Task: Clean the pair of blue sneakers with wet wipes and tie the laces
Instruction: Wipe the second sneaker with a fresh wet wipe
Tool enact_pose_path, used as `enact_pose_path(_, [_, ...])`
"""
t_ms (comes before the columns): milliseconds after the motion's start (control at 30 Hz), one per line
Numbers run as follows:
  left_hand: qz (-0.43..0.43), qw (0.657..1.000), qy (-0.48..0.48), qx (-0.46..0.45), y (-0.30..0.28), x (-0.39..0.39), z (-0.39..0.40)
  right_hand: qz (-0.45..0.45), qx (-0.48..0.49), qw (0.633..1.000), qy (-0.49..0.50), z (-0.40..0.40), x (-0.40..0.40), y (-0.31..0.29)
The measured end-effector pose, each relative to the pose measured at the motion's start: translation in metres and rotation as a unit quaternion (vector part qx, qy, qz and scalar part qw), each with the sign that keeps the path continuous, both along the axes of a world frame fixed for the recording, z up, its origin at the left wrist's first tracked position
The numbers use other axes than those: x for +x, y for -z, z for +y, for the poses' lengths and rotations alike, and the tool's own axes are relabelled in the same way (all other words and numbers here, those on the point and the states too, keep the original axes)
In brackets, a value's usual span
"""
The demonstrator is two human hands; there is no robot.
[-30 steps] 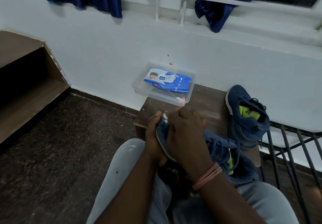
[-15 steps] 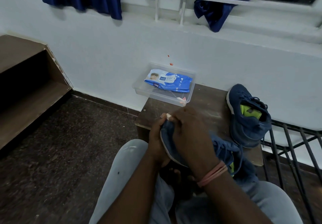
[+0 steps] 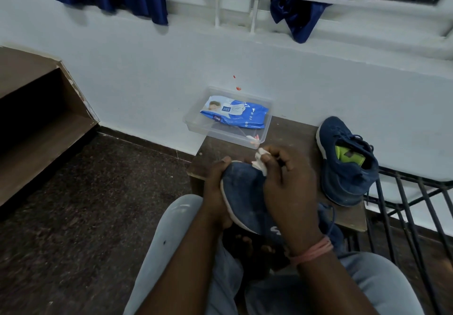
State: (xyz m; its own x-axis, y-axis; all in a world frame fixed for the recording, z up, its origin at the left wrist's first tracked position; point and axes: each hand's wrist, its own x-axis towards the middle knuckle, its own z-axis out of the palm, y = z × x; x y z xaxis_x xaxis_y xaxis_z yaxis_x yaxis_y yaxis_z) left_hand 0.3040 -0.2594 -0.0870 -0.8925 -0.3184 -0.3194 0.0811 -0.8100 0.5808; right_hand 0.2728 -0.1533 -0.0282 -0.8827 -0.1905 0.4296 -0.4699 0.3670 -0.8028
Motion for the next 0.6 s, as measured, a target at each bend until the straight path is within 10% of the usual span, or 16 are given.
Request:
enact_pose_path(333, [0.058,0.986,-0.15,0.055,-0.012,0.022,-0.043,0.097,0.079,0.989,0.079,0.033,0.005,0.005])
enact_pose_path(600, [0.112,0.977,-0.181,0.023,-0.009,0.027,-0.012,-0.008,-0.032,0.999,0.043,0.027,0.007,0.029])
